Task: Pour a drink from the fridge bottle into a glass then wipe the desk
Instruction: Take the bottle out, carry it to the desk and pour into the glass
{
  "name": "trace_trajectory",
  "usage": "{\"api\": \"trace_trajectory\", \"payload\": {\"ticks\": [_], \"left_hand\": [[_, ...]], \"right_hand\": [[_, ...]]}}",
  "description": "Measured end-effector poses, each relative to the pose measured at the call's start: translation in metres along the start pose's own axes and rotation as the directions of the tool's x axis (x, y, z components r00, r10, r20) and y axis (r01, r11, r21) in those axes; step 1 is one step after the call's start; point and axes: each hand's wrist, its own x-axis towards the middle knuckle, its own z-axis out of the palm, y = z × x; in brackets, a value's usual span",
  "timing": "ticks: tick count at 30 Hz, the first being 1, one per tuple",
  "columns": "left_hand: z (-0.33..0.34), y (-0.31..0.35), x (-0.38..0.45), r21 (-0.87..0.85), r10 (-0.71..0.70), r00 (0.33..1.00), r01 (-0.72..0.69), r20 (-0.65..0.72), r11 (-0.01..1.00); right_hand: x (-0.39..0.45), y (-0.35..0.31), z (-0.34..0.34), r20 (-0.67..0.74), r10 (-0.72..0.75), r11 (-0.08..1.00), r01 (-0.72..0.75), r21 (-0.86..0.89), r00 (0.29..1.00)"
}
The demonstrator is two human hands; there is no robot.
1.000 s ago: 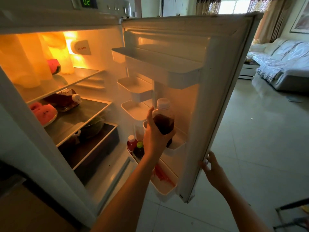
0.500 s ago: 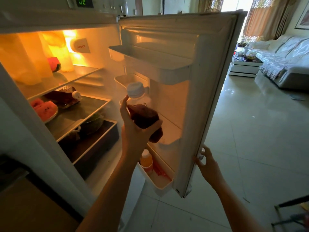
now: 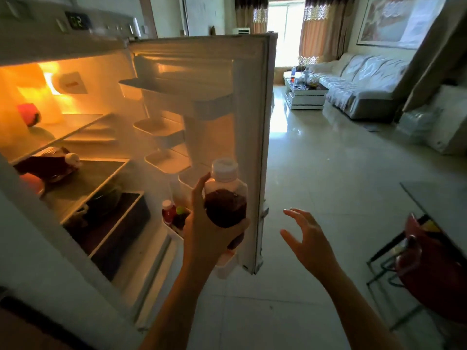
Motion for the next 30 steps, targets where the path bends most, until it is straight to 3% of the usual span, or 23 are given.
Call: {"api": "trace_trajectory", "payload": {"ticks": [5,9,14,20,30], "left_hand": [[0.019,0.001,-0.047,-0.072,0.074,0.992,-0.067,0.101,0.995],[0.046,0.001,-0.077,-0.161,0.05,0.968,-0.01,0.247,0.987],[0.095,0.01,-0.098,-0.132,-0.01,0.937,0.06,0.35,0.989],[0.173,0.034,-0.097,-0.075,-0.011,0.924,0.043,0.382,0.996],[0.313,0.076,-0.066,-0.033,-0.146,0.954,0.16,0.262,0.987]], "right_hand": [[-0.067,-0.007,-0.031,0.011,0.078,0.992,-0.077,-0.097,0.997],[-0.112,0.007,-0.058,0.045,0.181,0.974,-0.173,-0.148,0.982],[-0.135,0.041,-0.096,0.099,0.256,0.962,-0.243,-0.127,0.962],[-0.127,0.118,-0.134,0.137,0.33,0.941,-0.315,-0.123,0.934],[-0.045,0.24,-0.214,0.274,0.288,0.95,-0.238,-0.2,0.918]]}}
